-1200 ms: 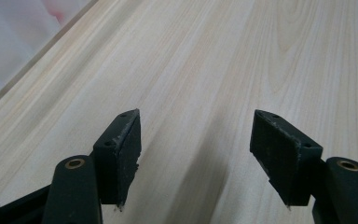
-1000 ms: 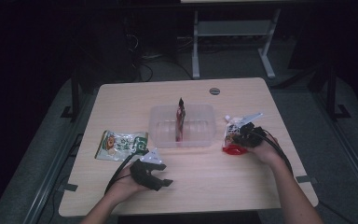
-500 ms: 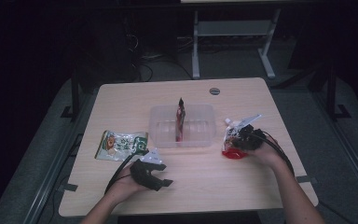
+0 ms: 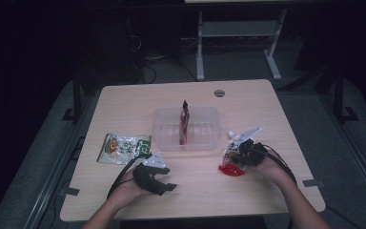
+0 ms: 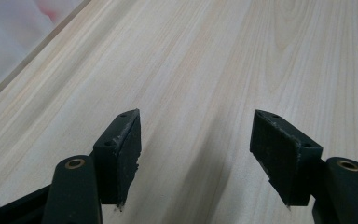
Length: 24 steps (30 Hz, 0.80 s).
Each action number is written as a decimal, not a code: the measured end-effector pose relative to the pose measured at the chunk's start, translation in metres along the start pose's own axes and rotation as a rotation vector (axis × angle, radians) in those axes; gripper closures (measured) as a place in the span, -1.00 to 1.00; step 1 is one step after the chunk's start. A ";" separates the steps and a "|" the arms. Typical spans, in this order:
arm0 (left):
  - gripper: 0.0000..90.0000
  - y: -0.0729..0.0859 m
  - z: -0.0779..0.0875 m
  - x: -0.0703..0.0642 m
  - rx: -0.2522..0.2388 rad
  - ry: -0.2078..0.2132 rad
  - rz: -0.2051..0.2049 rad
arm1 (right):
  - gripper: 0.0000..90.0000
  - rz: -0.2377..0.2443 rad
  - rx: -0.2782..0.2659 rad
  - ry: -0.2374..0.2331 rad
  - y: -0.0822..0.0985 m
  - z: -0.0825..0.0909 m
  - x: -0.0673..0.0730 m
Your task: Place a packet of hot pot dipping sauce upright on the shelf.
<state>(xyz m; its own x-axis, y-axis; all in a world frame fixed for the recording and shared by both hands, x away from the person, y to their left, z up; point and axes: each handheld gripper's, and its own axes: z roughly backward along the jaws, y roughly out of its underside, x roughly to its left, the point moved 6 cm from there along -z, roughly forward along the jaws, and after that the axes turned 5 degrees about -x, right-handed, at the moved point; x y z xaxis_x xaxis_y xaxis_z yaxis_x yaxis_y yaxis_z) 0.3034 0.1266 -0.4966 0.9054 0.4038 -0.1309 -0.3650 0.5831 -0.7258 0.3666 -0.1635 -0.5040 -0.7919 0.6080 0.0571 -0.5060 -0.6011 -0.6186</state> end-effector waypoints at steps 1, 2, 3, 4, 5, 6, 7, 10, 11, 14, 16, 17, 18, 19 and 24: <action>-0.26 0.000 0.000 0.000 0.002 -0.001 -0.002 | 1.00 0.003 -0.004 -0.012 0.000 0.000 0.004; -0.26 0.000 0.000 0.000 0.005 0.001 -0.004 | 1.00 0.020 -0.001 -0.029 -0.001 -0.001 0.012; -0.26 0.000 0.000 0.000 0.004 0.002 -0.005 | 1.00 0.020 -0.001 -0.029 -0.001 -0.001 0.012; -0.26 -0.001 -0.001 -0.001 0.002 0.001 -0.003 | 1.00 0.025 -0.001 -0.037 -0.001 -0.001 0.015; -0.26 -0.001 -0.001 -0.001 0.004 0.002 -0.003 | 1.00 0.037 -0.004 -0.060 -0.004 -0.004 0.024; -0.26 -0.001 -0.001 -0.001 0.003 0.002 -0.004 | 1.00 0.037 -0.004 -0.060 -0.004 -0.004 0.024; -0.26 -0.001 -0.001 -0.001 0.003 0.004 -0.005 | 1.00 0.049 -0.006 -0.081 -0.006 -0.007 0.032; -0.26 -0.001 -0.001 -0.001 0.003 0.004 -0.005 | 1.00 0.080 -0.003 -0.089 -0.009 -0.009 0.038; -0.26 -0.001 -0.001 -0.001 0.002 0.005 -0.004 | 1.00 0.100 -0.004 -0.098 -0.011 -0.011 0.043; -0.26 -0.001 -0.001 -0.001 0.001 0.006 -0.003 | 1.00 0.102 -0.009 -0.117 -0.013 -0.014 0.050; -0.26 -0.001 -0.001 -0.001 0.002 0.006 -0.003 | 1.00 0.095 -0.014 -0.142 -0.016 -0.016 0.058; -0.26 -0.001 -0.001 -0.001 0.001 0.006 -0.004 | 1.00 0.120 -0.014 -0.153 -0.018 -0.019 0.065; -0.26 -0.001 -0.001 -0.001 0.001 0.006 -0.004 | 1.00 0.120 -0.014 -0.153 -0.018 -0.019 0.065; -0.26 -0.001 -0.001 -0.001 0.002 0.006 -0.005 | 1.00 0.149 -0.019 -0.165 -0.020 -0.022 0.070; -0.26 -0.001 -0.001 -0.001 -0.001 0.005 -0.009 | 1.00 0.162 -0.026 -0.179 -0.024 -0.021 0.073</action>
<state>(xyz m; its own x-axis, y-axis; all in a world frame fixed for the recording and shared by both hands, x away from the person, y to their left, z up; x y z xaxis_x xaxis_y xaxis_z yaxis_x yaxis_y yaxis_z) 0.3029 0.1250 -0.4967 0.9098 0.3951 -0.1271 -0.3563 0.5863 -0.7276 0.3276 -0.0938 -0.5011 -0.9113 0.4015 0.0919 -0.3600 -0.6681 -0.6512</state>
